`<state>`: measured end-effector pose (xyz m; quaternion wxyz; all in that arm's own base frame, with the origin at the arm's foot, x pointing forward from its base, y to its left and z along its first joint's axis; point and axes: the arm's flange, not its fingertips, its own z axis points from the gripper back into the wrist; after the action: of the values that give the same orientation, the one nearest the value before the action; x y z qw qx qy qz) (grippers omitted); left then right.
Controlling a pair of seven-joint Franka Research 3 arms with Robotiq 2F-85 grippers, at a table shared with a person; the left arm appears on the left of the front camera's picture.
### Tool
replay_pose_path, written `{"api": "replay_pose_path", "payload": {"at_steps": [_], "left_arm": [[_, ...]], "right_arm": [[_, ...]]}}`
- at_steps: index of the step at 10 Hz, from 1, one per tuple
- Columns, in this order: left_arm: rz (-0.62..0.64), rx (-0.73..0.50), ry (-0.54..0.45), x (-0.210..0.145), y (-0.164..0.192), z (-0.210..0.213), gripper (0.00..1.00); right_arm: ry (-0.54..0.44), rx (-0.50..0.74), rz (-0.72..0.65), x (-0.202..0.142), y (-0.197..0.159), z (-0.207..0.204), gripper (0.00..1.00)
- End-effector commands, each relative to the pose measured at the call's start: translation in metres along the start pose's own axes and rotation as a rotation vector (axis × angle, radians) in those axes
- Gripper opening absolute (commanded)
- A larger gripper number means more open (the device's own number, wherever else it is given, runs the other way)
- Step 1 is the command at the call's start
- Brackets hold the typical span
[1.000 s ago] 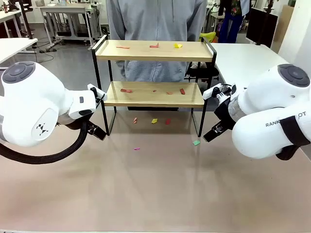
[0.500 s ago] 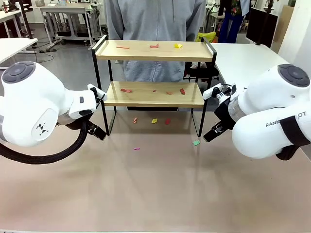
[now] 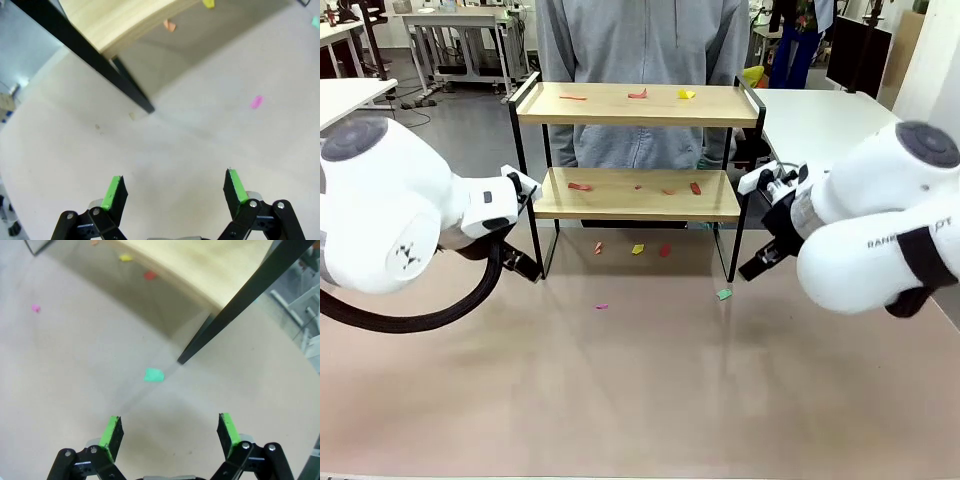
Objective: Clean the shelf.
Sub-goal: Pick up the Duster handed by the human.
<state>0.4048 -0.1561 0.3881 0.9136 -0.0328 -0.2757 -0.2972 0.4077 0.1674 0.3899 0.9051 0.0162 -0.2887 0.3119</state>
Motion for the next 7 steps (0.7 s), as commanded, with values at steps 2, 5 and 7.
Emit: {"api": "replay_pose_path", "payload": {"at_steps": [2,5,7], "left_arm": [[-0.026,-0.122,-0.017,0.03,0.055,0.059,1.0],[-0.141,-0.336,-0.041,0.038,0.109,0.094,1.0],[-0.291,-0.523,-0.097,0.028,0.153,0.091,1.0]], "right_arm": [[-0.05,0.077,0.009,0.034,-0.048,0.031,1.0],[-0.161,0.145,0.048,0.033,-0.113,0.056,1.0],[-0.246,0.22,0.129,0.023,-0.162,0.055,1.0]]}}
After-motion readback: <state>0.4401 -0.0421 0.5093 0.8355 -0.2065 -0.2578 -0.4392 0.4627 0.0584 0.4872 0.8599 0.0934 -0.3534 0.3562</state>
